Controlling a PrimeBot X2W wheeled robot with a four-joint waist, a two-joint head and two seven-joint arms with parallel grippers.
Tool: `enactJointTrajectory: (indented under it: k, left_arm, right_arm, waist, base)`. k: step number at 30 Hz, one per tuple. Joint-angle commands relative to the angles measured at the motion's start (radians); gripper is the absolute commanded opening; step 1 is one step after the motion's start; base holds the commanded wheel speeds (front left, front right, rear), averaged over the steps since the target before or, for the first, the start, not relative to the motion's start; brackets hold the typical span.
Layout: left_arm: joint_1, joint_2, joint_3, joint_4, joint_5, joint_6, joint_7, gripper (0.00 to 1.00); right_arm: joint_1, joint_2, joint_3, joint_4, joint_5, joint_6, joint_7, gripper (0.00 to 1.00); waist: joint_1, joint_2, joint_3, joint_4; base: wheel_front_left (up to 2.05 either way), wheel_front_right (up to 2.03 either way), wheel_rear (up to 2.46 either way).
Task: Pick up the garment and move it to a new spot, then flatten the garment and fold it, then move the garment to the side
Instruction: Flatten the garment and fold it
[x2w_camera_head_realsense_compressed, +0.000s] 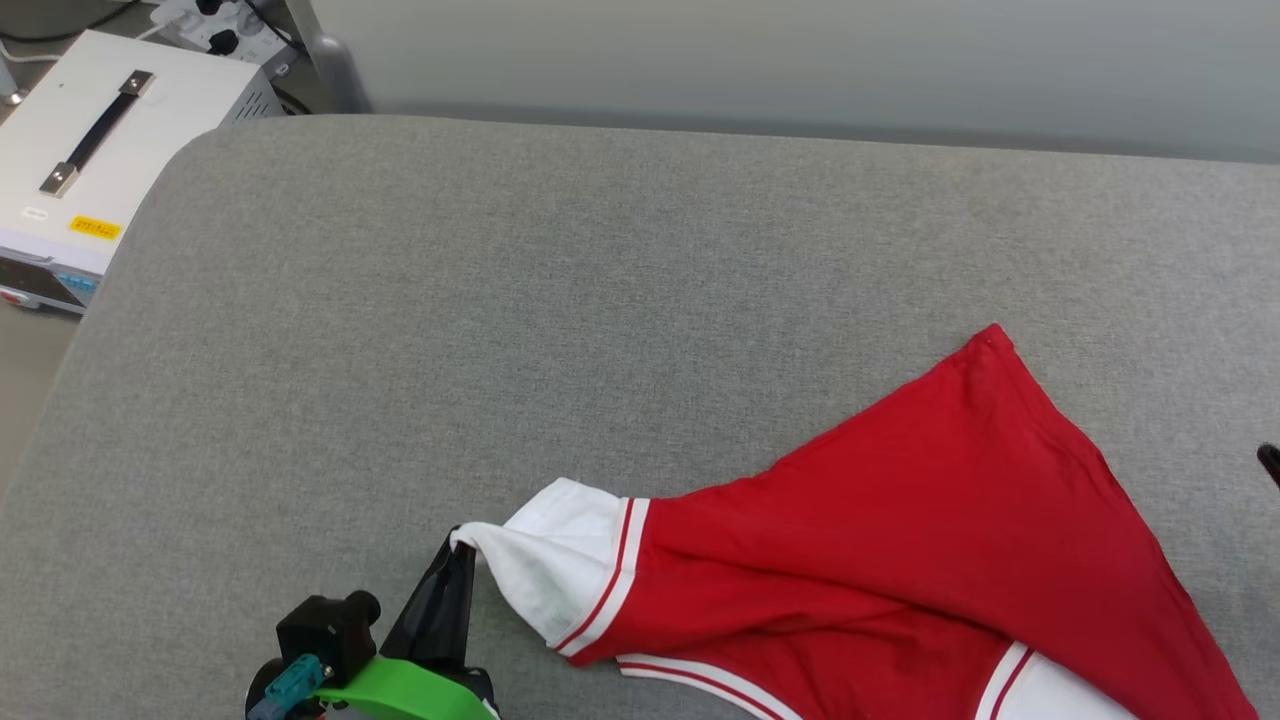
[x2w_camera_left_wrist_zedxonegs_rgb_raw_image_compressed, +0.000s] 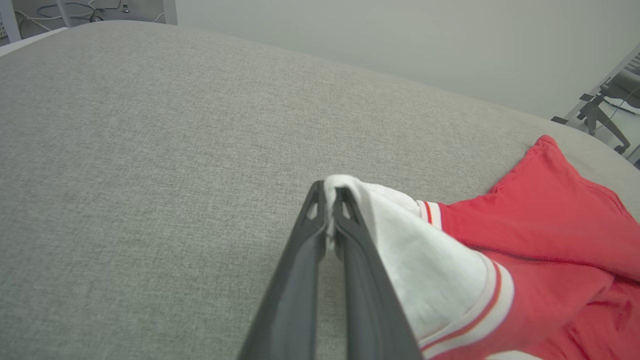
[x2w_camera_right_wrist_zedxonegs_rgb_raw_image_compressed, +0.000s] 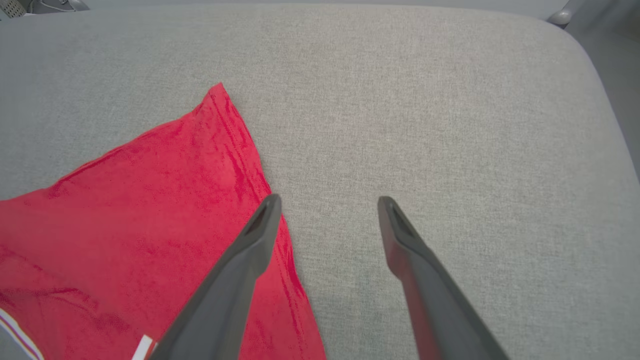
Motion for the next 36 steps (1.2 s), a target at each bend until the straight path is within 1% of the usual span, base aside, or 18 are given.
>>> enactJointTrajectory:
  k: [1, 5, 8, 14, 18, 21, 26, 32, 35, 36]
  left_arm:
    - [-0.025, 0.002, -0.001, -0.006, 0.0, 0.005, -0.008, 0.0]
    - [-0.054, -0.005, -0.009, -0.014, 0.005, 0.002, -0.012, 0.0]
    - [-0.079, -0.014, -0.017, -0.018, 0.01, -0.002, -0.015, 0.0]
    - [-0.122, -0.036, -0.037, -0.02, 0.018, -0.012, -0.02, 0.0]
    - [-0.148, -0.052, -0.048, -0.021, 0.024, -0.018, -0.023, 0.0]
    - [-0.166, -0.063, -0.056, -0.022, 0.025, -0.023, -0.023, 0.0]
    - [-0.197, -0.082, -0.057, -0.028, 0.028, -0.031, -0.024, 0.0]
    - [-0.21, -0.096, -0.05, -0.026, 0.034, -0.038, -0.024, 0.0]
    - [-0.209, -0.1, -0.044, -0.023, 0.038, -0.04, -0.024, 0.0]
    - [-0.207, -0.101, -0.041, -0.021, 0.04, -0.041, -0.024, 0.0]
  right_arm:
    - [-0.053, -0.008, 0.013, -0.025, -0.014, 0.0, 0.022, 1.0]
    - [-0.2, -0.029, 0.09, -0.066, -0.042, 0.0, 0.104, 1.0]
    - [-0.313, -0.057, 0.182, -0.055, -0.052, 0.0, 0.19, 1.0]
    - [-0.508, -0.111, 0.344, 0.048, -0.054, 0.0, 0.367, 1.0]
    - [-0.604, -0.123, 0.424, 0.131, -0.062, 0.0, 0.443, 1.0]
    - [-0.655, -0.12, 0.465, 0.19, -0.07, 0.0, 0.456, 1.0]
    - [-0.704, -0.099, 0.516, 0.302, -0.075, 0.0, 0.439, 1.0]
    - [-0.676, -0.091, 0.608, 0.391, -0.061, 0.0, 0.407, 1.0]
    - [-0.661, -0.094, 0.63, 0.418, -0.04, 0.0, 0.389, 1.0]
    - [-0.66, -0.096, 0.638, 0.422, -0.034, 0.0, 0.381, 0.45]
  waist:
    - [0.0001, 0.0, 0.026, 0.019]
    - [0.0001, 0.0, 0.072, 0.051]
    - [0.0001, 0.0, 0.106, 0.077]
    - [0.0001, 0.0, 0.171, 0.131]
    - [0.0001, 0.0, 0.214, 0.164]
    - [0.0001, 0.0, 0.243, 0.185]
    - [0.0001, 0.0, 0.288, 0.212]
    - [0.0001, 0.0, 0.309, 0.223]
    - [0.0001, 0.0, 0.308, 0.218]
    - [0.0001, 0.0, 0.305, 0.214]
  base:
    - [0.0, 0.0, 0.0]
    - [0.0, 0.0, 0.0]
    - [0.0, 0.0, 0.0]
    - [0.0, 0.0, 0.0]
    - [0.0, 0.0, 0.0]
    - [0.0, 0.0, 0.0]
    - [0.0, 0.0, 0.0]
    - [0.0, 0.0, 0.0]
    - [0.0, 0.0, 0.0]
    - [0.0, 0.0, 0.0]
